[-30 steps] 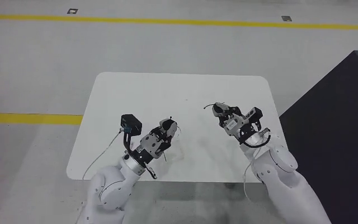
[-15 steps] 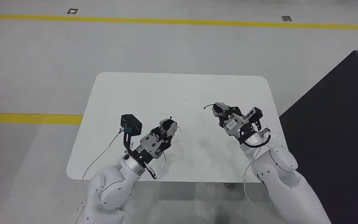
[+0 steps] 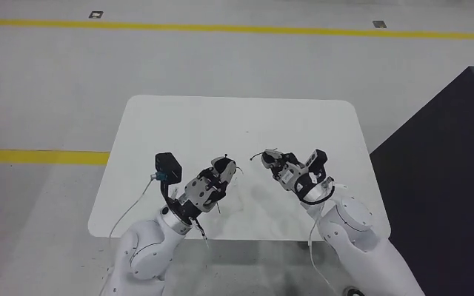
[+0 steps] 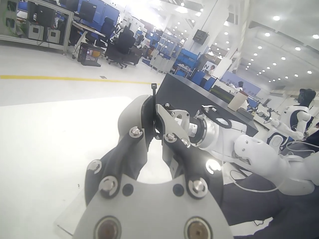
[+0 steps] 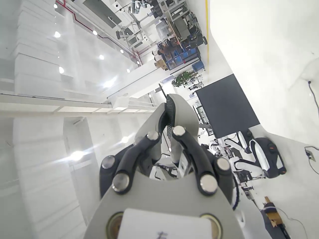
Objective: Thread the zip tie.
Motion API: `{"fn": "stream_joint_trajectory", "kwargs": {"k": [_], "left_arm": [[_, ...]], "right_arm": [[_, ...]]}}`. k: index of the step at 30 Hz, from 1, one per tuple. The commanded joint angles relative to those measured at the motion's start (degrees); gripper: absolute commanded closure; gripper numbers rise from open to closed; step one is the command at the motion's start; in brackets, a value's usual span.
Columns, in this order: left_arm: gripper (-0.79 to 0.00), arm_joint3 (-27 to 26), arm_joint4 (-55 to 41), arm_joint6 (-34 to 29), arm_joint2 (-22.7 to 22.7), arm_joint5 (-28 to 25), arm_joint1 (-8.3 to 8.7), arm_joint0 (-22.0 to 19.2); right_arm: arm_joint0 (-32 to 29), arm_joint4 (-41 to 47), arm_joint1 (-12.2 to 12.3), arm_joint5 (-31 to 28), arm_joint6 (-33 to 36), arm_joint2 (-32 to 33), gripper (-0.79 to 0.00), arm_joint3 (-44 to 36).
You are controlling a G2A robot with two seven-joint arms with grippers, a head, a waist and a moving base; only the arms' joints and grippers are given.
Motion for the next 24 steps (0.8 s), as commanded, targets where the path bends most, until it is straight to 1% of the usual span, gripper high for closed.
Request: {"fn": "stream_joint_trajectory", "kwargs": {"k": [1, 7, 20, 24], "left_arm": [[0.0, 0.4, -1.2, 0.3, -0.3, 0.4, 0.07, 0.1], [0.0, 0.5, -1.5, -0.2, -0.5, 0.7, 0.26, -0.2], [0.0, 0.5, -1.5, -0.2, -0.5, 0.7, 0.26, -0.2], [0.0, 0.5, -1.6, 0.4, -0.2, 1.8, 0.31, -0.2]], "right_arm": [[0.2, 0.0, -0.2, 0.5, 0.5, -0.6, 0.0, 0.6], [0.6, -2.7, -0.7, 2.2, 1.9, -3.1, 0.0, 0.5], [0.8, -3.0, -0.8, 1.8, 2.1, -3.2, 0.0, 0.3], [-0.3, -2.1, -1.0, 1.6, 3.3, -3.1, 0.0, -0.1]]}}
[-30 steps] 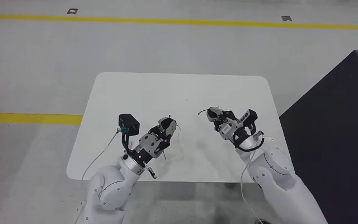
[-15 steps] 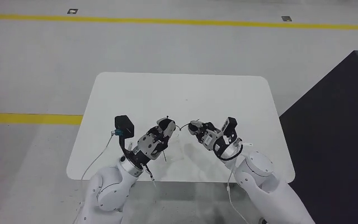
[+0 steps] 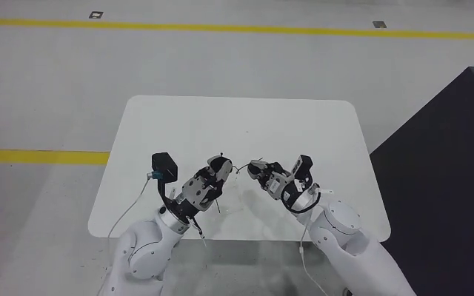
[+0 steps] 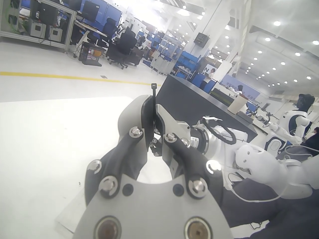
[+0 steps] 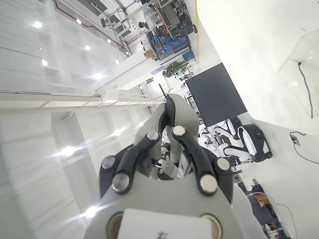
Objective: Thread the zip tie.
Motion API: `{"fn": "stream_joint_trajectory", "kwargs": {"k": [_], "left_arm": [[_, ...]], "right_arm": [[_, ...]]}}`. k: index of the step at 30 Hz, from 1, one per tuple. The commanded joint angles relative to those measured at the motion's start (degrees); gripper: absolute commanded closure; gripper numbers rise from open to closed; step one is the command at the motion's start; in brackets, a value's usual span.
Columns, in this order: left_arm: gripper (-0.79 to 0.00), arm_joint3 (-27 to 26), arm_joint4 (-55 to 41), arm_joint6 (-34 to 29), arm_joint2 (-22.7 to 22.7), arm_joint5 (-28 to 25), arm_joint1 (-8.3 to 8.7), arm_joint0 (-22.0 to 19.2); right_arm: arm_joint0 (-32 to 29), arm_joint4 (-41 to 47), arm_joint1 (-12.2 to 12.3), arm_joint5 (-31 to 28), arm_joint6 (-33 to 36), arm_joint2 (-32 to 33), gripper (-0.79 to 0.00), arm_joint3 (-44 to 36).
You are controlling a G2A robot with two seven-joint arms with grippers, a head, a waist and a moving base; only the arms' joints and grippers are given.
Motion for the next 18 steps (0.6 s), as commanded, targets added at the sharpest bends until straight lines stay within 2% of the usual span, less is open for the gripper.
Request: {"fn": "stream_joint_trajectory", "kwargs": {"k": [1, 18], "left_arm": [[0.0, 0.1, -0.1, 0.4, 0.0, 0.4, 0.05, -0.3], [0.0, -0.1, -0.2, 4.2, 0.1, -1.5, 0.7, -0.4]], "right_arm": [[-0.3, 0.5, -0.1, 0.1, 0.6, 0.2, 0.0, -0.3], [-2.4, 7.3, -0.5, 2.7, 4.8, 4.9, 0.0, -2.2]]}}
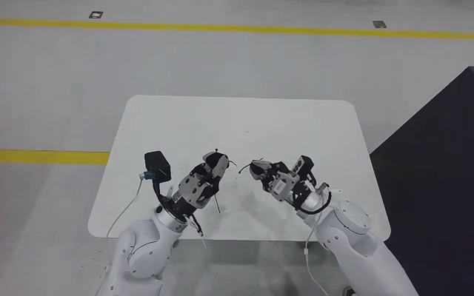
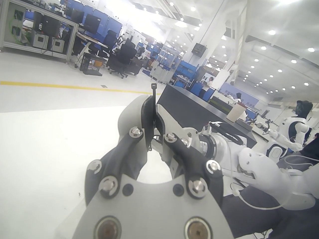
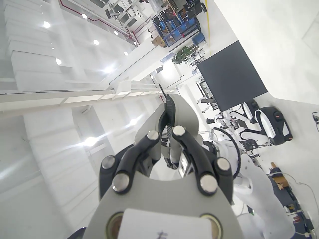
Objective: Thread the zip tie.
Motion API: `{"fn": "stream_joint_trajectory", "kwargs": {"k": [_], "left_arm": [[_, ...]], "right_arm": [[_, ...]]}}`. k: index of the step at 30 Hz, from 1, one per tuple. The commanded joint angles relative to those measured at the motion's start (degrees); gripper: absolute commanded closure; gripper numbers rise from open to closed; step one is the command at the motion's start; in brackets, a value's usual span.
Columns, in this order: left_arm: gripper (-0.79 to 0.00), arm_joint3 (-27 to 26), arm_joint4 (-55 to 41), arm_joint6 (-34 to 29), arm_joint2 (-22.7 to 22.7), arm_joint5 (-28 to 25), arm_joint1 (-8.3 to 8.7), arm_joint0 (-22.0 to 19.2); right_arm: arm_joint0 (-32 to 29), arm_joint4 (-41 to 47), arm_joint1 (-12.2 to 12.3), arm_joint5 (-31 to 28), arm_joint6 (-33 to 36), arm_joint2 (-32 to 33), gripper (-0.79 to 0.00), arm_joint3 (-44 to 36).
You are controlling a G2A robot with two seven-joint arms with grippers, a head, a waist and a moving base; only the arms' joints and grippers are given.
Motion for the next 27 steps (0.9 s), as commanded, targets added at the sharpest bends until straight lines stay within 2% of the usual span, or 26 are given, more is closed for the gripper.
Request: {"fn": "stream_joint_trajectory", "kwargs": {"k": [1, 5, 27], "left_arm": [[0.0, 0.0, 0.1, 0.2, 0.1, -0.7, 0.1, 0.0], [0.0, 0.1, 0.8, 0.5, 0.2, -0.9, 0.27, 0.1], [0.0, -0.7, 2.2, 1.6, 0.8, -1.9, 1.16, 0.9]], "right_arm": [[-0.1, 1.2, -0.1, 0.1, 0.3, 0.4, 0.0, 0.1], [-0.2, 3.4, -0.2, 1.2, 1.3, 1.0, 0.0, -0.1], [-0.2, 3.4, -0.2, 1.2, 1.3, 1.0, 0.0, -0.1]]}}
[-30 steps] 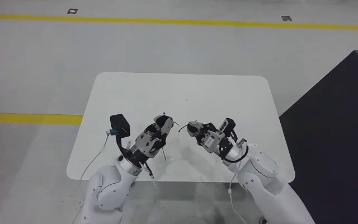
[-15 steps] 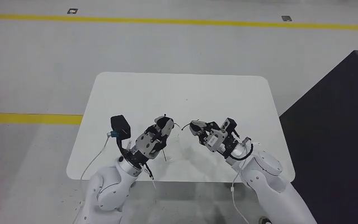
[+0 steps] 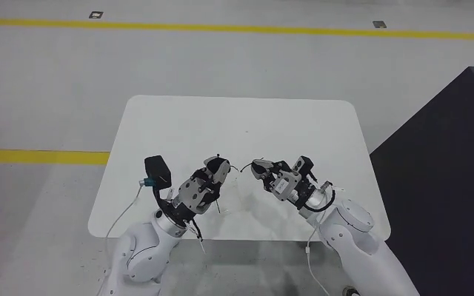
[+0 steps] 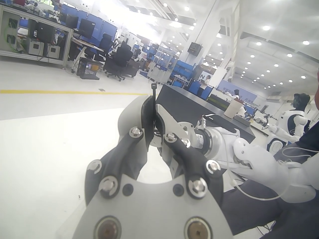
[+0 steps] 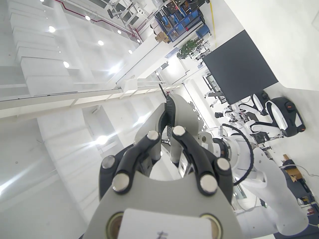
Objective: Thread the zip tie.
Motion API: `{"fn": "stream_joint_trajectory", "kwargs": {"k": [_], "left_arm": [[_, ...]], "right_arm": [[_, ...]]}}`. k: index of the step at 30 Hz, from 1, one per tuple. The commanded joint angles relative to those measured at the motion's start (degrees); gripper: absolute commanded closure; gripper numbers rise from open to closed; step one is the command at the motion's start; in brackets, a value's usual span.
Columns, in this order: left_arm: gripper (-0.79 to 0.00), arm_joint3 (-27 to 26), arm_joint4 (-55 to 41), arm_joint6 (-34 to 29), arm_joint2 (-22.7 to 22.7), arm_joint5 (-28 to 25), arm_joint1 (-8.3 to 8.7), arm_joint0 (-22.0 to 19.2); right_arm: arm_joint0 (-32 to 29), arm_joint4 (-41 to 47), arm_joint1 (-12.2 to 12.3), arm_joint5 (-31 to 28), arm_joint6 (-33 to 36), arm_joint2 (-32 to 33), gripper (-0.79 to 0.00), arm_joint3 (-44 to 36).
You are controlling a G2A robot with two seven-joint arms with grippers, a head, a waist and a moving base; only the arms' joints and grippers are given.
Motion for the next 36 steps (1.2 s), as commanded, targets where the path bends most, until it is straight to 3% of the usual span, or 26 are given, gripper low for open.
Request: {"fn": "stream_joint_trajectory", "kwargs": {"k": [1, 36], "left_arm": [[0.0, 0.0, 0.2, -0.2, 0.2, 0.1, 0.06, -0.2], [0.0, 0.1, 0.5, 0.2, 1.4, 1.6, 1.07, -1.2]], "right_arm": [[0.0, 0.0, 0.0, 0.0, 0.0, 0.0, 0.0, 0.0], [0.0, 0.0, 0.0, 0.0, 0.0, 0.0, 0.0, 0.0]]}}
